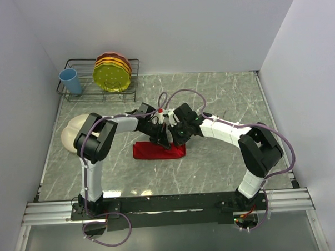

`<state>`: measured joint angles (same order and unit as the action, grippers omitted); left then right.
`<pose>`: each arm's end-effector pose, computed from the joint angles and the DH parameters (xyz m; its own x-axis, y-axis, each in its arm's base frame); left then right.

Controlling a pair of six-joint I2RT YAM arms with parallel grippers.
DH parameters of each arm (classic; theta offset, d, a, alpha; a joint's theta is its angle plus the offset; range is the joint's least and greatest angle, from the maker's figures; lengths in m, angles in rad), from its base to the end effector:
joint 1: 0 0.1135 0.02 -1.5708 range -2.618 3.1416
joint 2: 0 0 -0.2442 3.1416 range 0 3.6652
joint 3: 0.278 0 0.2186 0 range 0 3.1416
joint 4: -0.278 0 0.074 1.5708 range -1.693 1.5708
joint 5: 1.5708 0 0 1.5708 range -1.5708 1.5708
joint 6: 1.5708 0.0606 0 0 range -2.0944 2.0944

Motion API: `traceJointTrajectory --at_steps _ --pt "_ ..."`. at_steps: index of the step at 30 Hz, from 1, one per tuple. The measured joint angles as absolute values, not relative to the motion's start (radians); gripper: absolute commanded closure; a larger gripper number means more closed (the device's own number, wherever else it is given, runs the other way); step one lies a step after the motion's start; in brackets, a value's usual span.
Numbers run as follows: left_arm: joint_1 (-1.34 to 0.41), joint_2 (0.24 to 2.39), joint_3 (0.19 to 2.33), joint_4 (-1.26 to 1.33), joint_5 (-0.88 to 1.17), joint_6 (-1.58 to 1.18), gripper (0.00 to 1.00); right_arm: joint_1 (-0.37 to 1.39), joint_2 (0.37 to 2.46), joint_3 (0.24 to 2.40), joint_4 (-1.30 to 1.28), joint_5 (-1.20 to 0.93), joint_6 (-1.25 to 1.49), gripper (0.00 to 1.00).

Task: Fold the napkin into a case and place the utensils inside
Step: Stuff the top corner of the smaller-rectangle-folded napkin into the folded napkin.

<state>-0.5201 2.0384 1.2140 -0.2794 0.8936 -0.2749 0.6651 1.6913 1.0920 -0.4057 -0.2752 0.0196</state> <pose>0.2952 -0.2235 0.1179 -0.9129 0.3268 -0.2444 0.3824 0.4760 -0.7920 0.2477 0.2152 0.1752 -0.6780 -0.5078 -0.5315 -0.6954 0.6774 0.2399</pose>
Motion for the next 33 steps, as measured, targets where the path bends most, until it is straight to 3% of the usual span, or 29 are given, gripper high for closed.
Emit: traceJointTrajectory --at_steps 22,31,33 --pt "-0.519 2.109 1.324 -0.319 0.918 -0.360 0.96 0.663 1.705 1.092 -0.380 -0.246 0.017 1.00" --pt "-0.491 2.085 1.246 -0.183 0.925 -0.447 0.61 0.629 1.741 1.092 -0.381 -0.221 0.023 1.00" --pt "-0.467 2.040 1.188 -0.132 0.927 -0.478 0.59 0.615 1.756 1.092 -0.382 -0.221 0.028 1.00"
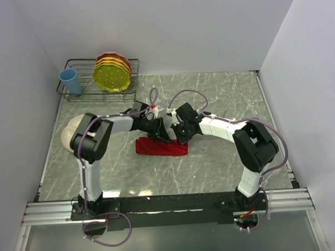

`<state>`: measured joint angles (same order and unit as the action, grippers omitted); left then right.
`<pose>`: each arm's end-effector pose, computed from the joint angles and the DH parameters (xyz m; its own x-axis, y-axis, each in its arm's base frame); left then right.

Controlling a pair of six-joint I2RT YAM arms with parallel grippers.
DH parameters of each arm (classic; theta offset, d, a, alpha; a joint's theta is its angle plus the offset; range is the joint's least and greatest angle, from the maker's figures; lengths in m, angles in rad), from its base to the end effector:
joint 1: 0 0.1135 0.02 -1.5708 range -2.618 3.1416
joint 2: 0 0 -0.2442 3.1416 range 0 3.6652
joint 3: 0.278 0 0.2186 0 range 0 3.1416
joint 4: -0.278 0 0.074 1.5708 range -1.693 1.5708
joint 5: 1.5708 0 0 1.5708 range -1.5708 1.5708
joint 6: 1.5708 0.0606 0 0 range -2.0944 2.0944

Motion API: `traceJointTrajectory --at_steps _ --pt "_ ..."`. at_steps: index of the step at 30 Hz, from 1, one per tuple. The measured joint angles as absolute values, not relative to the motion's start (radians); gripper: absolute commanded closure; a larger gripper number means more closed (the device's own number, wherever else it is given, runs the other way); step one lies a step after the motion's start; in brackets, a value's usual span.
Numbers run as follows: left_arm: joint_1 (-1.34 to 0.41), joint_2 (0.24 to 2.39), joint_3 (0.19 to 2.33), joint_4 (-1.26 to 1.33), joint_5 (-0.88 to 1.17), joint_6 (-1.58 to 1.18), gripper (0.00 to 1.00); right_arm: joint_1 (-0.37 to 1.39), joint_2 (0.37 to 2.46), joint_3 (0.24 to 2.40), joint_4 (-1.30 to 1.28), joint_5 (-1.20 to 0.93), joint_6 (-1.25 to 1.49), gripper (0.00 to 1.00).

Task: Fold the napkin into a case and place the utensils inside
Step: Stuff the top corner of the smaller-rectangle-folded napkin into the folded napkin.

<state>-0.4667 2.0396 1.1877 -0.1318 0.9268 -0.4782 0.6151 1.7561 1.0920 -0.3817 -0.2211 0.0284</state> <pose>0.3131 -0.2120 0.1208 -0.9665 0.1776 -0.1854 0.2489 0.4715 -0.8460 0.2653 0.2037 0.1560 -0.7250 -0.4783 -0.4956 -0.6324 0.7473 0.2039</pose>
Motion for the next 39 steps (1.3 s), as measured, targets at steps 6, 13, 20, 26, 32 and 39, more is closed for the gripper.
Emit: traceJointTrajectory --at_steps 6,13,20,26,32,39 --pt "-0.392 1.841 1.058 0.030 0.926 -0.551 0.65 0.593 1.764 1.092 -0.384 -0.221 0.041 1.00" --pt "-0.414 1.727 0.927 0.157 0.937 -0.612 0.75 0.586 1.764 1.092 -0.383 -0.232 0.081 1.00" --pt "-0.510 1.762 0.901 0.223 0.926 -0.686 0.81 0.583 1.737 1.091 -0.382 -0.245 0.118 1.00" --pt "-0.522 1.866 0.900 0.281 0.884 -0.750 0.85 0.583 1.703 1.066 -0.378 -0.252 0.138 1.00" --pt "-0.544 1.920 0.903 0.321 0.850 -0.784 0.86 0.582 1.697 1.053 -0.374 -0.253 0.142 1.00" --pt "-0.580 2.022 0.963 0.332 0.798 -0.807 0.86 0.582 1.697 1.044 -0.366 -0.259 0.142 1.00"
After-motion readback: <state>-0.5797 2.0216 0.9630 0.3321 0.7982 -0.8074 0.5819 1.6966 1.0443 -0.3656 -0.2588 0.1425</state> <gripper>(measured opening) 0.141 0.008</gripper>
